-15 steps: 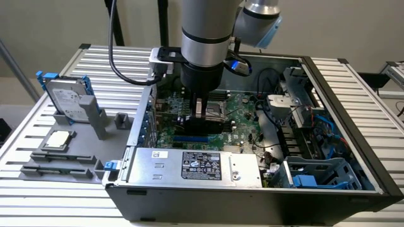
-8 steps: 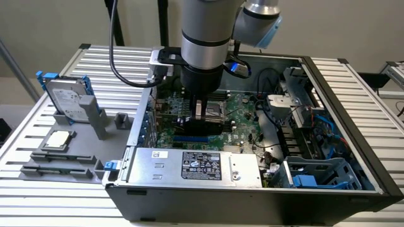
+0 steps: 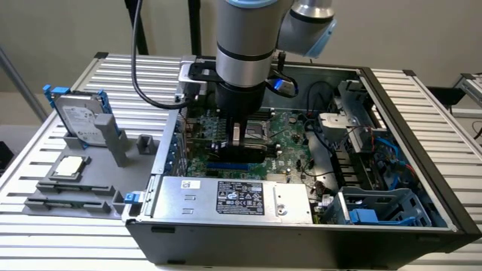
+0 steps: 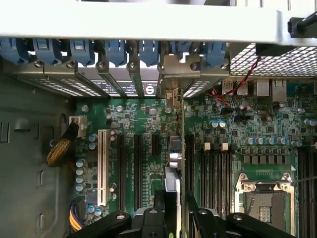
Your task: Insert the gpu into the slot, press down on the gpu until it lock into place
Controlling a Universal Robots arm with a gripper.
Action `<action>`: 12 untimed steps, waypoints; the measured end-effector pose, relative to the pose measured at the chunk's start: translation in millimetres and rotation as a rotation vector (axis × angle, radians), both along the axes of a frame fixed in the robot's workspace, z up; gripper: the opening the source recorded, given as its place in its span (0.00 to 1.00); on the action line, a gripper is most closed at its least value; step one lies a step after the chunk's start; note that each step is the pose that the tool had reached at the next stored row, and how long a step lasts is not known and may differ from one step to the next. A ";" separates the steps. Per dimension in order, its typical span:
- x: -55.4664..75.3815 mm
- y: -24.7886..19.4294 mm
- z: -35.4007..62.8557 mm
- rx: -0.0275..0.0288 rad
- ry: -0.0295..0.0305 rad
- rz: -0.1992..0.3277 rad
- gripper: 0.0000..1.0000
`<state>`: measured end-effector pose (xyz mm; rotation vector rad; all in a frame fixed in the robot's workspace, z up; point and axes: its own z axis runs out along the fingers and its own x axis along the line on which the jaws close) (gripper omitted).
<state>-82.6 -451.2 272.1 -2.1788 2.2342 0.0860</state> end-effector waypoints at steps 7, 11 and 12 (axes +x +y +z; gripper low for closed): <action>0.0 -0.6 -3.7 -0.0002 0.0042 0.001 0.26; -0.3 -0.6 -4.6 0.0000 0.0043 0.001 0.26; -0.5 -0.6 -4.8 -0.0001 0.0044 0.001 0.26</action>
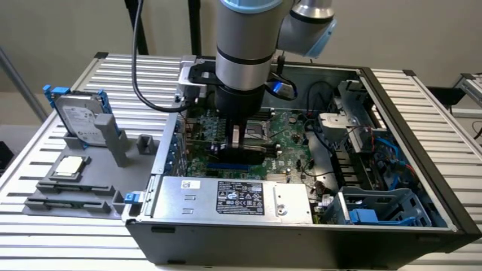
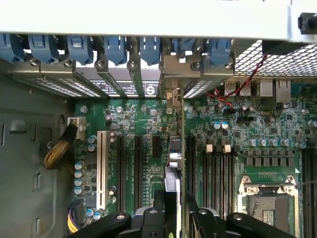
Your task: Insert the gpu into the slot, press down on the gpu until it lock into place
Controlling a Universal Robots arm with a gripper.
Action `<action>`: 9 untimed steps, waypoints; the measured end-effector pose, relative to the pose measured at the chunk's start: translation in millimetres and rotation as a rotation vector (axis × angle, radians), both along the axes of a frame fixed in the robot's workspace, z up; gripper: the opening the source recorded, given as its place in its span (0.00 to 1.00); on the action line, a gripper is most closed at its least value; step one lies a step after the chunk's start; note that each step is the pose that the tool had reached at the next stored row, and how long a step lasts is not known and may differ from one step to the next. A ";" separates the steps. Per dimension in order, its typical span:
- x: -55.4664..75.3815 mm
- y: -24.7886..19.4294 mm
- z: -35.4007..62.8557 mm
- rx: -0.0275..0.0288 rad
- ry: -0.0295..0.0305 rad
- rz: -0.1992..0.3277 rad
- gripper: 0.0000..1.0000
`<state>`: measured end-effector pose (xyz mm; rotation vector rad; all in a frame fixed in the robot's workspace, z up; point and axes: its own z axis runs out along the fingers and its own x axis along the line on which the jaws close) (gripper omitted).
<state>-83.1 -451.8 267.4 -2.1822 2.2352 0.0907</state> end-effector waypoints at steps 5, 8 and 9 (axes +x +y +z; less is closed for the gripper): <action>-1.0 0.0 -1.0 0.0000 0.0000 0.000 0.26; -1.1 0.0 -1.7 0.0002 -0.0001 0.000 0.26; -1.0 0.1 -2.3 0.0005 -0.0002 0.000 0.26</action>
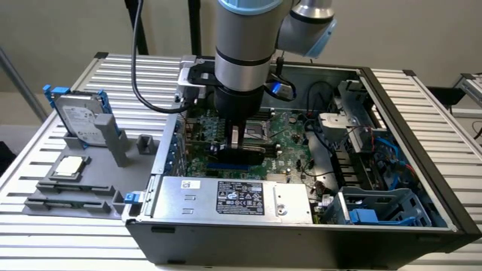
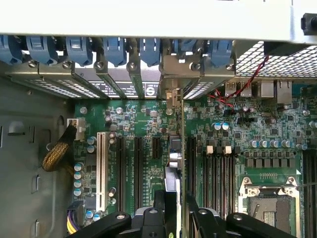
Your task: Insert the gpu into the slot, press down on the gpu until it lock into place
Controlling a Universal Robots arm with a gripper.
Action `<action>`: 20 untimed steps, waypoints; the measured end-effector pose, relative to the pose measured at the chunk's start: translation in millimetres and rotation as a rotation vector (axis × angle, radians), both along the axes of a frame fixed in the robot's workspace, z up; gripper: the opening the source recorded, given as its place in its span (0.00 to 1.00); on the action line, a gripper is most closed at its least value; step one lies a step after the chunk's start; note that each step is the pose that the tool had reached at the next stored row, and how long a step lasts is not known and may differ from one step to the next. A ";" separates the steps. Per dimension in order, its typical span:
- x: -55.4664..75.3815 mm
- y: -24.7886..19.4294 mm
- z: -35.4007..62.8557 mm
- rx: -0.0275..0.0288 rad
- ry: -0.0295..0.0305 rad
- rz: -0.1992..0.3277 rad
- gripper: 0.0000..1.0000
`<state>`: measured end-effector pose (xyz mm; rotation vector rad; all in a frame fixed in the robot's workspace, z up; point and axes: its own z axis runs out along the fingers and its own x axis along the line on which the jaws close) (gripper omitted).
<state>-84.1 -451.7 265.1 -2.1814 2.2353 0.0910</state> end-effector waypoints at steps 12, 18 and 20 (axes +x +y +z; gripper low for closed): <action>0.0 -0.1 -4.3 -0.0005 0.0035 0.000 0.26; 0.0 0.0 -5.2 -0.0004 0.0088 0.000 0.26; 0.0 0.0 -5.7 -0.0003 0.0095 0.000 0.26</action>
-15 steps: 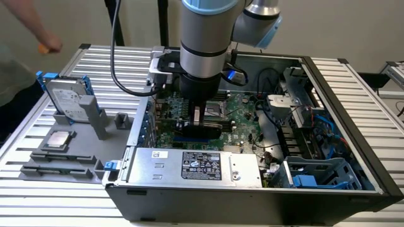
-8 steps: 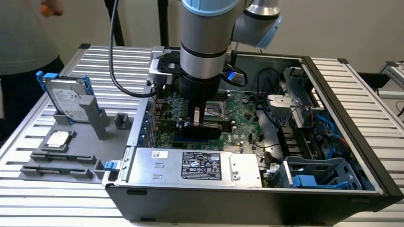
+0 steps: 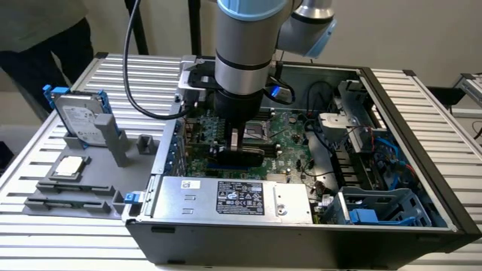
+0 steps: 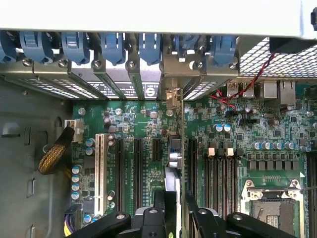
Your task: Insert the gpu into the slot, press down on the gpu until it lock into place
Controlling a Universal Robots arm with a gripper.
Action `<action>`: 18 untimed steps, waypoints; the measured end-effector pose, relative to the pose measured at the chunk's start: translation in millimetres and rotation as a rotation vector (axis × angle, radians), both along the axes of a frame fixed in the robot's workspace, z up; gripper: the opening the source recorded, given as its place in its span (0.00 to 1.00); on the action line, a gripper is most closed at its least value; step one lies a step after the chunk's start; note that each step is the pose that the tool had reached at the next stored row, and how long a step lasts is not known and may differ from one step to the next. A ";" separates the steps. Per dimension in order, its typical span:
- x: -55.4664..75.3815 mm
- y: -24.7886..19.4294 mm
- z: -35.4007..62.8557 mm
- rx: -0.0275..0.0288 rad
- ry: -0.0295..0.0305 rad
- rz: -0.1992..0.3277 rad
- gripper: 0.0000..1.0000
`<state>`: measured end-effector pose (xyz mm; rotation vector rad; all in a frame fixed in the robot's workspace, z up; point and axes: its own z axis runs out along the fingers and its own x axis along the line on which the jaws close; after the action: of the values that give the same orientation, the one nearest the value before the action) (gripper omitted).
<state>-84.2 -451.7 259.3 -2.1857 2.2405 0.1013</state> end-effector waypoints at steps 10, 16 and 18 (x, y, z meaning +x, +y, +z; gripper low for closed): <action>0.4 -0.3 -2.3 -0.0001 0.0026 0.000 0.26; 1.2 -0.7 -4.4 0.0000 0.0043 0.000 0.26; 1.4 -0.9 -5.1 -0.0001 0.0050 0.000 0.26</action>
<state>-82.8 -452.6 254.2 -2.1879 2.2431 0.1067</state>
